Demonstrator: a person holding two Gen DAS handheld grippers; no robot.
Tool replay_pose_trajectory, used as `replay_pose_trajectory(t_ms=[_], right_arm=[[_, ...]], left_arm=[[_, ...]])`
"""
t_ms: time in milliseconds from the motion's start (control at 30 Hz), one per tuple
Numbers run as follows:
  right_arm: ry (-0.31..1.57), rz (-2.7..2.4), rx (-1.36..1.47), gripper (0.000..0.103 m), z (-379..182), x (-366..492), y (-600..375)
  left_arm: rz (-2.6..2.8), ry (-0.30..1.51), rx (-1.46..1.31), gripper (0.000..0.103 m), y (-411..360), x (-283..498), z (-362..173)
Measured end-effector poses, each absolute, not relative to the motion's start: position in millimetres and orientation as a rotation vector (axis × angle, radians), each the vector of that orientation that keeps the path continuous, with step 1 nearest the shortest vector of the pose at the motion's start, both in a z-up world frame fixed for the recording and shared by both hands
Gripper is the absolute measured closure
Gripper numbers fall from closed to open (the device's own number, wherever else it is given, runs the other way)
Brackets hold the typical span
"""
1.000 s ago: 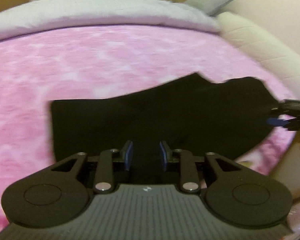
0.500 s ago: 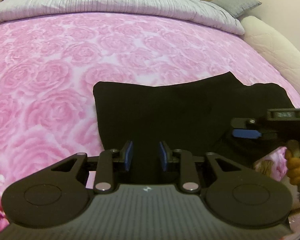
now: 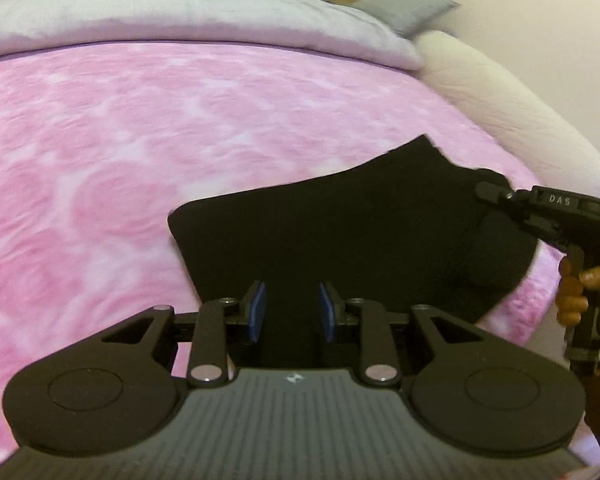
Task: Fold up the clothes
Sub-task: 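Grasp the trouser strip's other end with the right gripper and fold it over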
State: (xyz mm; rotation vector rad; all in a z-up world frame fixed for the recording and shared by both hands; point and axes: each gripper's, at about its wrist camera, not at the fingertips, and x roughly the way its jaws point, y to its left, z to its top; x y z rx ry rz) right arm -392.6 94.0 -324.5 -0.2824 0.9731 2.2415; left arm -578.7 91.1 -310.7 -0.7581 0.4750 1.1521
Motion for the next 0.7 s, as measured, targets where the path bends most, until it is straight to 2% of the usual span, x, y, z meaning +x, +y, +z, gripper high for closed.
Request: replay_pose_trajectory(t_ms=[100,300,600,700], right_arm=[[0.958,2.064,-0.287,0.096,-334.8,-341.0,113.8],[1.170,1.908,-0.253,0.097,-387.5,-291.3,142.1],[0.905,2.023,-0.177,0.097,-347.3,-276.1,149.6],[0.943,1.905,-0.218,0.097,-368.7,-254.4,179.6]], left_arm=[[1.086,0.546,-0.748,0.079,108.5,-549.8,-321.7],[1.044,0.673,-0.711,0.079,137.3,-514.4,-340.4],[0.974,0.724,-0.665,0.076,150.1,-478.0,-334.6],[0.933,0.749,-0.663,0.076,152.2,-457.1,-341.4]])
